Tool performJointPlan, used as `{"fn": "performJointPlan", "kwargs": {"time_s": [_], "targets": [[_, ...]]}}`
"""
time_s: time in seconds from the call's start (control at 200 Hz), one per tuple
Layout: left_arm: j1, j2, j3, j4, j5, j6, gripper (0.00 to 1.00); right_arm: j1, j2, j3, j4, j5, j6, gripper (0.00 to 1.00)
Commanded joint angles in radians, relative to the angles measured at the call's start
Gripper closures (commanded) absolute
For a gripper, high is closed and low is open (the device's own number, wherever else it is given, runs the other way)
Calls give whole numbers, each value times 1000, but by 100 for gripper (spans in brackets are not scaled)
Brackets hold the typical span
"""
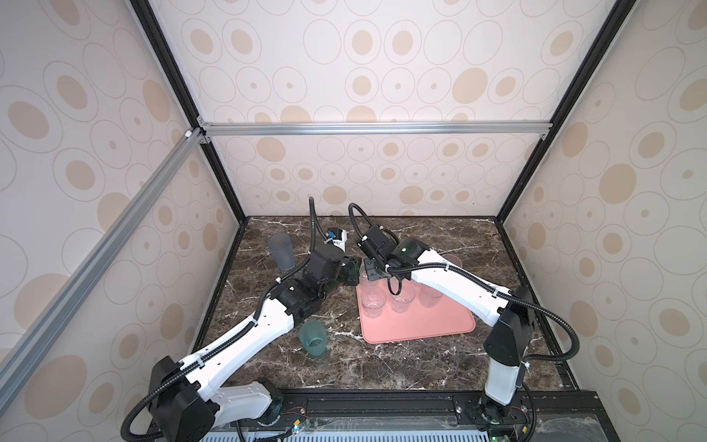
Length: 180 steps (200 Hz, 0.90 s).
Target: Place the glasses into the tray
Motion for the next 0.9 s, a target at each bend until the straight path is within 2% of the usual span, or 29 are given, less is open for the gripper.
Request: {"fn": "performJointPlan", "kwargs": {"time_s": [0.0, 0.27, 0.46, 0.585, 0.695, 0.765, 0.895], "targets": [[-6, -44, 7, 0, -77, 65, 61, -46, -84, 23, -43, 3, -15, 98], [-6, -108, -78, 60, -168, 186, 51, -244, -291, -138, -58, -112, -18, 98], [-6, -123, -164, 138, -184, 258, 50, -471, -427, -280, -71, -199, -50, 98], [-6, -135, -196, 177, -208, 304, 50, -618, -482, -332, -80, -214, -82, 98], [-6, -131, -228, 210, -186, 292, 50, -725, -497, -394, -64, -216, -84, 97], [-6, -117, -240, 220, -159, 269, 50, -762, -489, -438, -47, -221, -74, 97], [-6, -91, -245, 237, -124, 238, 50, -767, -458, -503, -10, -236, -55, 97]]}}
